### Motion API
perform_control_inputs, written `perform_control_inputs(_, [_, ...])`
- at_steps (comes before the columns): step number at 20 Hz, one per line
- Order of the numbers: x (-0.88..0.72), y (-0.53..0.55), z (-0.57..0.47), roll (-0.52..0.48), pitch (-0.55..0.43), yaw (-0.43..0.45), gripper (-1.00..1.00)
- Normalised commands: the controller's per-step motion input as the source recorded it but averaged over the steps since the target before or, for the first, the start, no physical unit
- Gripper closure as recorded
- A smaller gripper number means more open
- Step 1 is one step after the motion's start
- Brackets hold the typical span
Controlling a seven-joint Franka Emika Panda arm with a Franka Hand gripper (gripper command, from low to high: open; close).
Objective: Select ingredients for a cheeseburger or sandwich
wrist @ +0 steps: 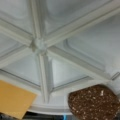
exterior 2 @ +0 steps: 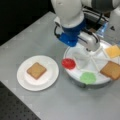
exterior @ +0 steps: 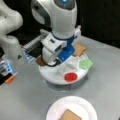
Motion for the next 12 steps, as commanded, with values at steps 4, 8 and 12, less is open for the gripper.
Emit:
perform_control_inputs(4, [-0.37, 0.10, -0.16, -0.182, -0.297, 0.035, -1.00])
perform_control_inputs(8, [-0.36, -0.02, -0.26, -0.136, -0.379, 0.042, -1.00])
perform_control_inputs(12, [-0.39, -0.05, -0.30, -0.056, -0.376, 0.086, -1.00])
